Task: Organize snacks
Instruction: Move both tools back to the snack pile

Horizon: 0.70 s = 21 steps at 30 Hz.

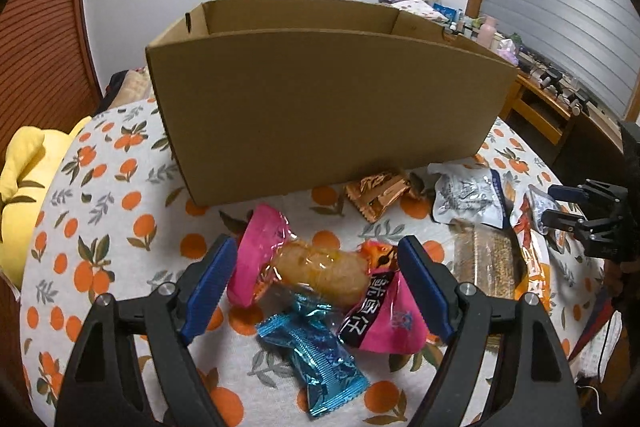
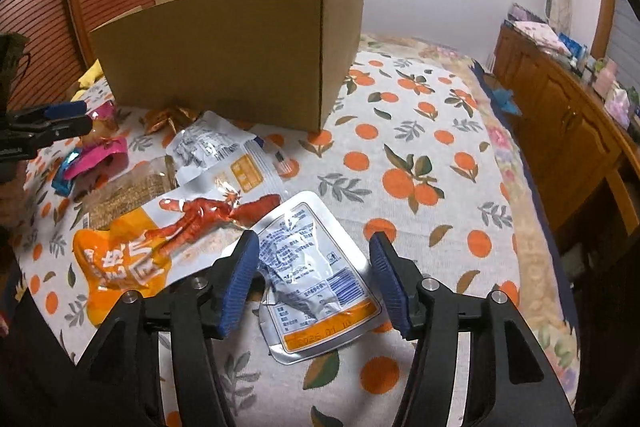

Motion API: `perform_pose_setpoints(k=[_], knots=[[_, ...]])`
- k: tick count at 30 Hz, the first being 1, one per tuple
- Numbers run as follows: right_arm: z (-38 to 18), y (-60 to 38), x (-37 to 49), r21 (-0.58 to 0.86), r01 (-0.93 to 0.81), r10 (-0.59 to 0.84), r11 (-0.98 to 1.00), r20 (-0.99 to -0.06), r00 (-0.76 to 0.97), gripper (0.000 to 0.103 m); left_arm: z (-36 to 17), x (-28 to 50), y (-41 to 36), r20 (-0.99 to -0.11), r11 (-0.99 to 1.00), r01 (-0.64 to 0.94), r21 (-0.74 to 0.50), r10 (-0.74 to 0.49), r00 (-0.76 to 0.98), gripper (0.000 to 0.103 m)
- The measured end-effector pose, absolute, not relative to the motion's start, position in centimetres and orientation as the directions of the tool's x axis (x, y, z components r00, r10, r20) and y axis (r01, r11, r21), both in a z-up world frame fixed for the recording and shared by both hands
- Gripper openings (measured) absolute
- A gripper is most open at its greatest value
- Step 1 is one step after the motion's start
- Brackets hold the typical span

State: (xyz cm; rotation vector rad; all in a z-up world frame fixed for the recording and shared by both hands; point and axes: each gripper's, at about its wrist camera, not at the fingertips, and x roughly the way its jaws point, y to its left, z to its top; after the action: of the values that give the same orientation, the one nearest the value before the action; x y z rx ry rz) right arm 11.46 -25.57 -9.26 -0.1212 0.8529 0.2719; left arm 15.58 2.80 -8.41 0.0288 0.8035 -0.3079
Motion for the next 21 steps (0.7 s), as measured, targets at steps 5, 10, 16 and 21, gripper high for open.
perform_pose_setpoints(k=[5, 10, 16, 21], knots=[[-8.6, -26.2, 11.3, 0.031, -0.299, 0.218, 0.954, -0.755, 0.618, 0.06, -8.9, 15.6, 2.9, -0.716, 0.956, 0.278, -0.096, -0.26, 0.648, 0.083], [-8.6, -26.6, 10.7, 0.019, -0.312, 0.213, 0.95, -0.769, 0.602, 0.062, -9.1, 15.8, 2.9, -0.722, 0.957, 0.274, -0.096, -0.256, 0.642, 0.083], [-10.1, -26.6, 10.9, 0.006, -0.324, 0.2, 0.946, -0.798, 0.568, 0.063, -9.5, 15.8, 3.2, -0.731, 0.96, 0.263, -0.102, -0.251, 0.635, 0.083], [-10.5, -26.3, 11.6, -0.003, -0.31, 0.186, 0.951, -0.796, 0.576, 0.065, -9.8, 16.1, 3.4, -0.738, 0.959, 0.259, -0.115, -0.257, 0.624, 0.083]])
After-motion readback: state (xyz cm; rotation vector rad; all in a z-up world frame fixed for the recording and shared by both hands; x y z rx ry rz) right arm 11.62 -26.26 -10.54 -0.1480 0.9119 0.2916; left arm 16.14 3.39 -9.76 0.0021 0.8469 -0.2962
